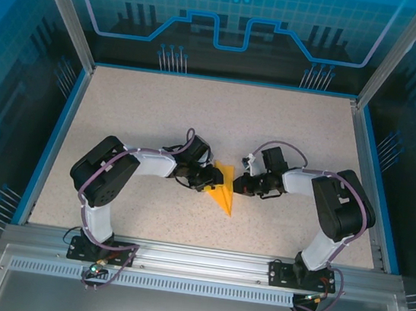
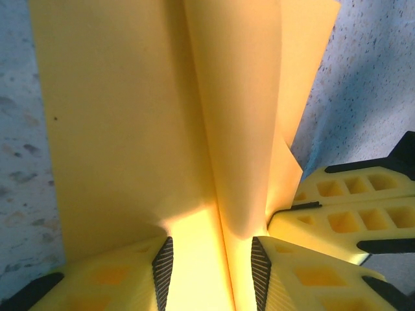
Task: Fold a paper plane with a square sheet of paper (fold left side to right side)
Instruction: Fourth fold the wing at the center of the table.
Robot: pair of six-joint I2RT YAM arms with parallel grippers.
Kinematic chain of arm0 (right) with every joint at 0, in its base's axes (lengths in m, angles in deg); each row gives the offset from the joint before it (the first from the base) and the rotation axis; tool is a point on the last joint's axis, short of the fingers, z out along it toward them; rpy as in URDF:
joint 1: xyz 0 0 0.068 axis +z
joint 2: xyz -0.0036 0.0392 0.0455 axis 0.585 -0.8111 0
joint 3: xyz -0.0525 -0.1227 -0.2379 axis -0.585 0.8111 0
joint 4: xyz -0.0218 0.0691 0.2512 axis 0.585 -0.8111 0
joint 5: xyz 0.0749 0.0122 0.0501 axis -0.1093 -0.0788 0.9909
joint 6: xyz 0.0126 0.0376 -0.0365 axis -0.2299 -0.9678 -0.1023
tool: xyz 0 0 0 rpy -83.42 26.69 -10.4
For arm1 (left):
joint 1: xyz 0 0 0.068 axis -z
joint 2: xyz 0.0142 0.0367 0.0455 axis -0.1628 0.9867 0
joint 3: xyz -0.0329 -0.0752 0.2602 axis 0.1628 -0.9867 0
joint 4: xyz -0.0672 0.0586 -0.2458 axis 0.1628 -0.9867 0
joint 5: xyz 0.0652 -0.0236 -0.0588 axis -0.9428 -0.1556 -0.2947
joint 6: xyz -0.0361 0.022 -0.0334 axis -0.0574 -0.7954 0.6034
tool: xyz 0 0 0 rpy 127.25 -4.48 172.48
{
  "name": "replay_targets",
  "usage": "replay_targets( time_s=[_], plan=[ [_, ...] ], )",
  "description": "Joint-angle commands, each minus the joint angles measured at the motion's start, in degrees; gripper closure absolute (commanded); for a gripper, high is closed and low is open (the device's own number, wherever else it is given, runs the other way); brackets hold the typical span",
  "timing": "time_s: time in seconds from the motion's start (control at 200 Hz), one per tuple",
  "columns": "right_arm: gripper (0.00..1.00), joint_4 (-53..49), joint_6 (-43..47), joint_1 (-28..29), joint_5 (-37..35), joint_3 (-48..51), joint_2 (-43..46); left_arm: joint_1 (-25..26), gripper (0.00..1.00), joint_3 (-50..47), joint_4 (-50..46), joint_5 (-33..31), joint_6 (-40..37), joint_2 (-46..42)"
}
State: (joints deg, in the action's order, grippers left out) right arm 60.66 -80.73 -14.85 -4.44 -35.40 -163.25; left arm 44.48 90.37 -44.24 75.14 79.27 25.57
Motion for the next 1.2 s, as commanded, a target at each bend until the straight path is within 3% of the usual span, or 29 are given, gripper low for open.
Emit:
replay_targets(
  time_s=[0.0, 0.53, 0.83, 1.04, 1.195],
  plan=[
    [0.95, -2.6, 1.6, -0.8, -1.1, -1.4, -0.8, 0.2, 0.60, -0.3, -4.7, -2.3, -1.6, 0.5],
    [0.95, -4.4, 2.0, -0.7, -2.9, -1.6, -3.5, 0.2, 0.59, 0.0, -4.9, -2.1, -1.9, 0.0],
    [0.95, -8.8, 2.3, -0.5, -6.0, -2.0, -3.7, 0.1, 0.57, 2.1, -7.3, -2.6, -4.2, -5.9],
    [0.95, -8.9, 2.4, 0.0, -6.7, -1.9, -4.1, 0.1, 0.72, 6.7, -7.5, 1.4, -4.4, -3.0],
    [0.95, -9.1, 2.6, 0.3, -7.1, -2.2, -4.3, 0.2, 0.73, 9.9, -6.2, 3.1, -3.6, 1.0]
  ],
)
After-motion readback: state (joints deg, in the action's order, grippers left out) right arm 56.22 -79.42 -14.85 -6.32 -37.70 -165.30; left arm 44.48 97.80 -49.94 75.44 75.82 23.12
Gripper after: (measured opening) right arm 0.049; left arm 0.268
